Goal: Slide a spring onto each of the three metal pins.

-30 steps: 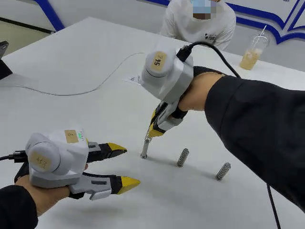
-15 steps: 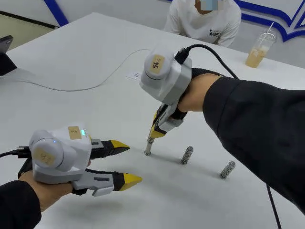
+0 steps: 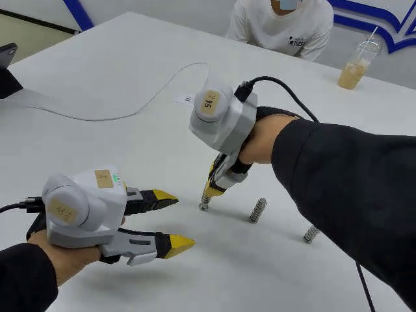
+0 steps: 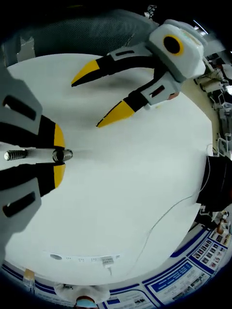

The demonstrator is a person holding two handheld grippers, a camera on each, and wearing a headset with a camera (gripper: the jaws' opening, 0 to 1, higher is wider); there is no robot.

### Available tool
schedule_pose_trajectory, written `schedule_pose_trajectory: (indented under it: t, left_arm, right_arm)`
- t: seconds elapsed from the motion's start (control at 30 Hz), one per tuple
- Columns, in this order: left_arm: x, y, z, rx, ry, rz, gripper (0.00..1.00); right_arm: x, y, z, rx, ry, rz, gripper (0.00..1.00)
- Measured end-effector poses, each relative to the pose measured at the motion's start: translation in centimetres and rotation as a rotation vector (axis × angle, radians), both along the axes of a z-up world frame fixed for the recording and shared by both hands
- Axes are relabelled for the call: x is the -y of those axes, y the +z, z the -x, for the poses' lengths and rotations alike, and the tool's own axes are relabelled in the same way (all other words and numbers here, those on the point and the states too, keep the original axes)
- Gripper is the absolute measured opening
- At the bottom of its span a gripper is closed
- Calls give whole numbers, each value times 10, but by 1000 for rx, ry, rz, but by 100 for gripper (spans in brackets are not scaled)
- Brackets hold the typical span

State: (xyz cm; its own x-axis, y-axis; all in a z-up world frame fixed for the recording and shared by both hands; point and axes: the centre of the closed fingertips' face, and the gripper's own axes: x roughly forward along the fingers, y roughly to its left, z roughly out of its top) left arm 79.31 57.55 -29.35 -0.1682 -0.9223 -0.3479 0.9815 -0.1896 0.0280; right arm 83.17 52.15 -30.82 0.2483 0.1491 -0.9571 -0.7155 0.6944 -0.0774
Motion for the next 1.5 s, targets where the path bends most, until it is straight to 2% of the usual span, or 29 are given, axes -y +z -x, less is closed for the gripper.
schedule_pose_trajectory:
  t: [0.37, 0.67, 0.8, 0.97, 1.1, 1.4, 1.5]
  left_arm:
    - [-2, -1, -1, -2, 10, -7, 47]
    - [-1, 1, -1, -3, 11, -4, 47]
    - [-1, 1, -2, -4, 15, -3, 48]
    - [0, 2, -4, -10, 25, 2, 49]
    - [2, 2, -4, -12, 26, 0, 50]
    - [6, 9, -5, -10, 29, 6, 54]
    - [7, 11, -5, -8, 30, 6, 55]
  right_arm:
    - [-1, -13, -1, -4, -15, -6, 12]
    - [-2, -10, 1, 3, -22, -11, 12]
    - [-3, -11, 3, 10, -24, -19, 18]
    - [1, -7, -2, 45, -34, -29, 23]
    - [7, -1, 0, 70, -49, -40, 29]
    - [25, 13, 14, 131, -109, -86, 38]
    - [32, 21, 18, 164, -141, -108, 41]
